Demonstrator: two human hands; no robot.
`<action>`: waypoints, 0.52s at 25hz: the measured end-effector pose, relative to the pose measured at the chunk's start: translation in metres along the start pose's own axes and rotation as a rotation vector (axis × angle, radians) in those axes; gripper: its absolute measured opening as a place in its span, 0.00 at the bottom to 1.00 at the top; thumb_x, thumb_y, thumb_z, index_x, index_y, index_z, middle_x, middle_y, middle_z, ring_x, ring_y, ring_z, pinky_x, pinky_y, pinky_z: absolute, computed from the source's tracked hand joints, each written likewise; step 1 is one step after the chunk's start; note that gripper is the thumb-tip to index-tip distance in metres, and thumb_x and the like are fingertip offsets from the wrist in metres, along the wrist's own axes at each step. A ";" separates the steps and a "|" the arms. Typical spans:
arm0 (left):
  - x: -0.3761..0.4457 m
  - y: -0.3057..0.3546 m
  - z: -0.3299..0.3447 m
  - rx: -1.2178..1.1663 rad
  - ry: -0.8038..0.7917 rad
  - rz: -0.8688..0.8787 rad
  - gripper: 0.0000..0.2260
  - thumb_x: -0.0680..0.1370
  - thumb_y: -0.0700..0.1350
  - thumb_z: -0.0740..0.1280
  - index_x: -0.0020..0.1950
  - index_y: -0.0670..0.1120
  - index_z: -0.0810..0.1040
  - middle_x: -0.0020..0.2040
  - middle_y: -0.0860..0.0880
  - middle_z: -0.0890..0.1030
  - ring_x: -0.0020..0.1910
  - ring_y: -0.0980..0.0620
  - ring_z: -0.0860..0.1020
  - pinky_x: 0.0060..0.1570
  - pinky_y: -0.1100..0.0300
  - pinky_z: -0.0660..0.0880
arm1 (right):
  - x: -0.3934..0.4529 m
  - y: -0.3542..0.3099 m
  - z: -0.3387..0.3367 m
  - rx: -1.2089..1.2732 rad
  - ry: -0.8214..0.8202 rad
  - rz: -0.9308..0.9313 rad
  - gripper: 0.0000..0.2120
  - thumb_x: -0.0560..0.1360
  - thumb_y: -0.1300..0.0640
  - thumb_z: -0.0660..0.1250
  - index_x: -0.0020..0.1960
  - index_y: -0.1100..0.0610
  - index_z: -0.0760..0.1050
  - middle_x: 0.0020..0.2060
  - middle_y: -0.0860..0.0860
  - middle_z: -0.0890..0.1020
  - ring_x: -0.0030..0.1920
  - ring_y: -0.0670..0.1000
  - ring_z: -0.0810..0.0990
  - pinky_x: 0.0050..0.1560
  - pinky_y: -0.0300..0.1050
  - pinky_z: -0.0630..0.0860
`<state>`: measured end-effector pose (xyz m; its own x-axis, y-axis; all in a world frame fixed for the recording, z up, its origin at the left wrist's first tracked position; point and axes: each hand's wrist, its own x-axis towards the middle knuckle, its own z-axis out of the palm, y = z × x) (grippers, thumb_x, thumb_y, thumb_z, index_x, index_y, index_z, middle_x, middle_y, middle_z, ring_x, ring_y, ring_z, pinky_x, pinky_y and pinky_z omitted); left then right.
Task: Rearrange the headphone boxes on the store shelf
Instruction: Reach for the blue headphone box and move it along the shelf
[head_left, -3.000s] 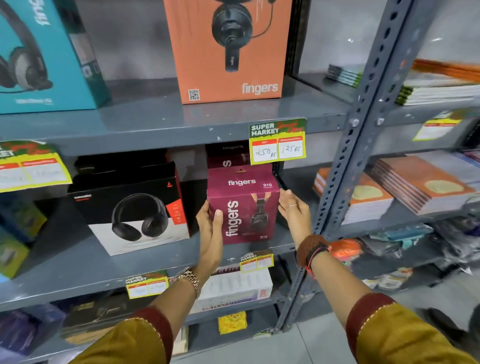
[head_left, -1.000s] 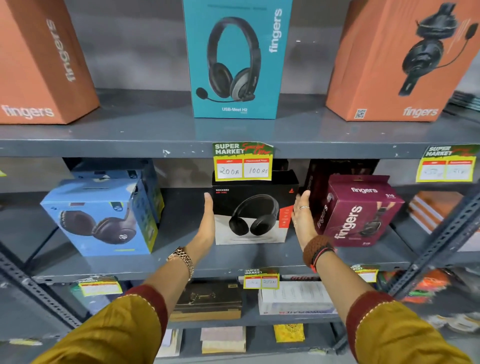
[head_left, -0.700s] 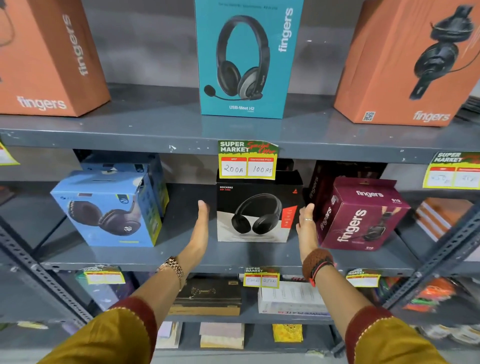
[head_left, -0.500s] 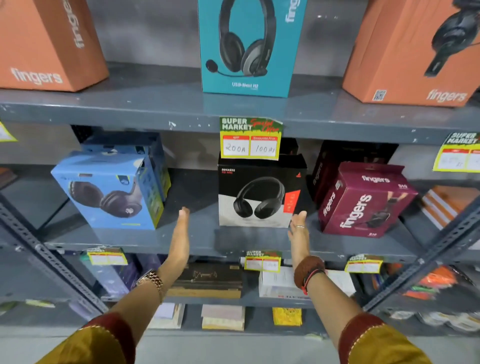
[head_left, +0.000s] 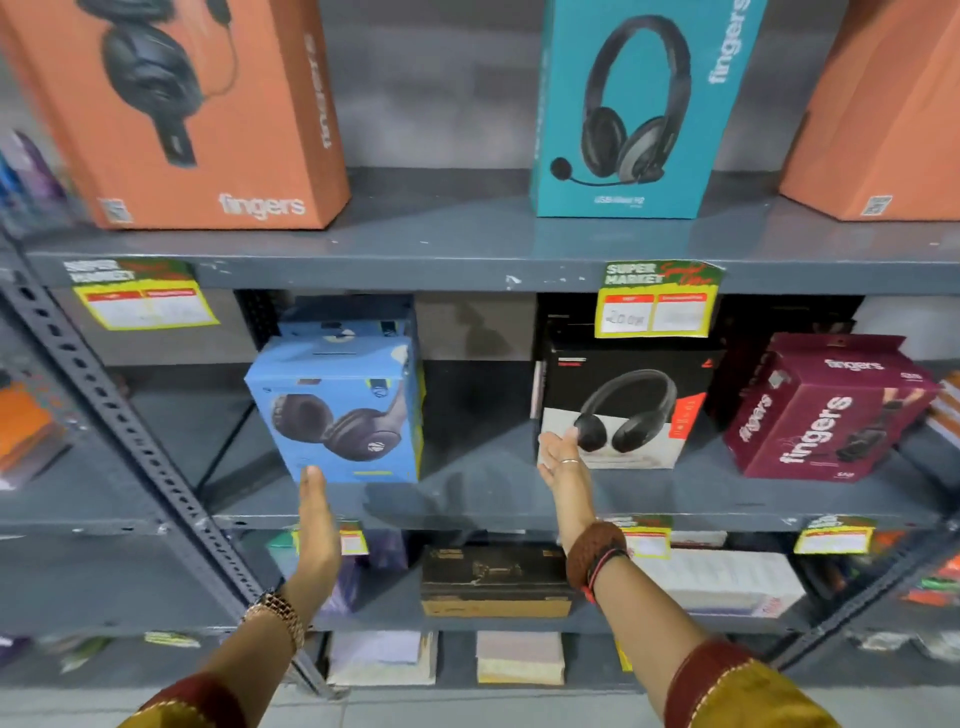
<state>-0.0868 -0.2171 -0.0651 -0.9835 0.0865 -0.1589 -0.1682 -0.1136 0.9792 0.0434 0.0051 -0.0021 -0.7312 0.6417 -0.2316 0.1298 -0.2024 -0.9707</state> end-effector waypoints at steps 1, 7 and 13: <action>0.013 0.005 -0.020 0.047 -0.002 0.002 0.33 0.71 0.74 0.52 0.68 0.56 0.69 0.70 0.55 0.73 0.70 0.55 0.69 0.72 0.54 0.63 | 0.005 0.000 0.024 0.036 0.004 0.018 0.29 0.79 0.41 0.44 0.71 0.58 0.62 0.71 0.53 0.66 0.71 0.51 0.63 0.74 0.46 0.57; 0.049 0.083 -0.063 0.108 -0.159 -0.007 0.28 0.80 0.61 0.41 0.77 0.50 0.50 0.78 0.51 0.52 0.77 0.50 0.53 0.76 0.49 0.50 | 0.014 -0.005 0.133 0.084 -0.118 0.020 0.32 0.78 0.38 0.40 0.74 0.57 0.55 0.74 0.52 0.58 0.74 0.49 0.57 0.75 0.46 0.54; 0.048 0.105 -0.062 0.114 -0.316 0.013 0.22 0.81 0.56 0.37 0.68 0.55 0.63 0.60 0.58 0.69 0.54 0.62 0.74 0.57 0.66 0.67 | 0.018 -0.002 0.182 0.039 -0.134 0.058 0.31 0.78 0.36 0.40 0.75 0.51 0.52 0.75 0.50 0.57 0.74 0.52 0.56 0.76 0.51 0.52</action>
<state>-0.1560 -0.2863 0.0223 -0.9130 0.3908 -0.1168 -0.1298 -0.0070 0.9915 -0.0918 -0.1176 0.0077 -0.8063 0.5241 -0.2741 0.1503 -0.2666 -0.9520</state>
